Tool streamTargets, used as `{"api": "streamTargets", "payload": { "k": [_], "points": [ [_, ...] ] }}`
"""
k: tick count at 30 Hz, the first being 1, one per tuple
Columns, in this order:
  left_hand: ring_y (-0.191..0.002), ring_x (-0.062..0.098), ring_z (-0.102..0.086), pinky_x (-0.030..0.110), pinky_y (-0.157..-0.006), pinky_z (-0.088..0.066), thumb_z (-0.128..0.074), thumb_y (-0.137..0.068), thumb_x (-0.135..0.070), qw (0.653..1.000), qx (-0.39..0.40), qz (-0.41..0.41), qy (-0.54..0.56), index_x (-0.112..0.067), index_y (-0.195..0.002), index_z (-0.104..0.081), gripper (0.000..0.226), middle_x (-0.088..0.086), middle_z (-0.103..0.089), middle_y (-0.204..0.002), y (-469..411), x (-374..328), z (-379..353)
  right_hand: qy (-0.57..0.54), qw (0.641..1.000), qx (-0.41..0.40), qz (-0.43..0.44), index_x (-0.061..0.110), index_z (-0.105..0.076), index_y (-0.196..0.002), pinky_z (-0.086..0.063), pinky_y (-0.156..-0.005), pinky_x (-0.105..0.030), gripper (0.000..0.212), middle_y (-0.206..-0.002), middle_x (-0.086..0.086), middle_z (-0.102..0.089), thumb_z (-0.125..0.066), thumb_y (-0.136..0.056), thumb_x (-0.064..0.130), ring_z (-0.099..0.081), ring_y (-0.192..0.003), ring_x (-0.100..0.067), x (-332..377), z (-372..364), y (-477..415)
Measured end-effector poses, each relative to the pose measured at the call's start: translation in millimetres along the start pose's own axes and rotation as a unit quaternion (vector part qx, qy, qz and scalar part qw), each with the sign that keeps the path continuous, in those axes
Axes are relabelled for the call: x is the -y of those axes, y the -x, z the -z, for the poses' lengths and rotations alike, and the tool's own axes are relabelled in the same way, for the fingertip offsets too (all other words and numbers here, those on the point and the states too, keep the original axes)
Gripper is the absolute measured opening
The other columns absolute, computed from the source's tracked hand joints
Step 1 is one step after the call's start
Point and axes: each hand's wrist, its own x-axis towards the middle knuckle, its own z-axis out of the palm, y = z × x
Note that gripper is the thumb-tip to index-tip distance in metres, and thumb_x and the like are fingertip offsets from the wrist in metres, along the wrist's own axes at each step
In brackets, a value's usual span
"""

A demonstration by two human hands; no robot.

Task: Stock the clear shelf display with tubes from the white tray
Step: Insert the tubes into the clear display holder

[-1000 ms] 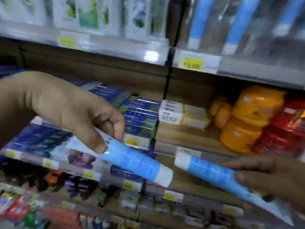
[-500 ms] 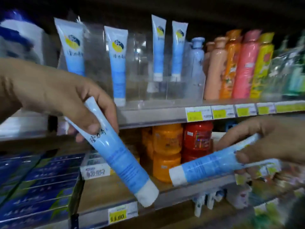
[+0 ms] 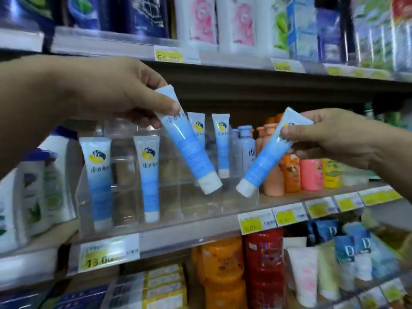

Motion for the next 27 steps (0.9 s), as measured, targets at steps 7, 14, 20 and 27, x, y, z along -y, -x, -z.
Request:
{"api": "streamTargets", "payload": {
  "k": [7, 14, 20, 27],
  "points": [
    [-0.058, 0.007, -0.063, 0.011, -0.043, -0.046, -0.076, -0.081, -0.031, 0.987, -0.104, 0.029, -0.121, -0.015, -0.094, -0.074, 0.021, 0.0, -0.072, -0.072, -26.9, -1.6, -19.1, -0.024, 0.996, -0.075, 0.032, 0.014, -0.071, -0.089, -0.058, -0.065, -0.026, 0.016, -0.092, -0.016, -0.076, -0.074, -0.081, 0.028, -0.067, -0.068, -0.017, 8.0, -7.2, -58.1],
    [-0.065, 0.012, -0.06, 0.016, -0.048, -0.047, -0.073, -0.084, -0.032, 0.982, -0.097, 0.05, -0.151, -0.015, -0.096, -0.073, 0.021, 0.003, -0.071, -0.079, -46.0, -3.2, -27.6, 0.024, 0.998, -0.053, 0.039, 0.004, -0.07, -0.102, -0.052, -0.063, -0.027, 0.034, -0.086, -0.016, -0.074, -0.076, -0.079, 0.029, -0.064, -0.065, -0.016, 6.4, -20.6, -84.3],
    [-0.063, 0.01, -0.059, 0.014, -0.047, -0.047, -0.073, -0.085, -0.028, 0.981, -0.086, 0.059, -0.164, -0.012, -0.099, -0.071, 0.021, 0.005, -0.068, -0.083, -61.7, -1.8, -29.4, 0.119, 0.992, 0.022, 0.034, 0.017, -0.072, -0.098, -0.059, -0.064, -0.024, 0.024, -0.088, -0.003, -0.078, -0.075, -0.079, 0.031, -0.074, -0.081, -0.017, 0.0, -30.7, -95.0],
    [-0.089, 0.02, -0.071, 0.034, -0.083, -0.061, -0.077, -0.081, -0.025, 0.978, 0.011, 0.096, -0.184, -0.014, -0.099, -0.073, 0.022, 0.005, -0.075, -0.095, -77.9, 17.4, -42.6, 0.162, 0.982, 0.093, 0.014, 0.016, -0.072, -0.096, -0.055, -0.058, -0.019, 0.023, -0.097, -0.009, -0.077, -0.075, -0.079, 0.031, -0.069, -0.077, -0.015, -10.5, -47.3, -100.7]
  ]
}}
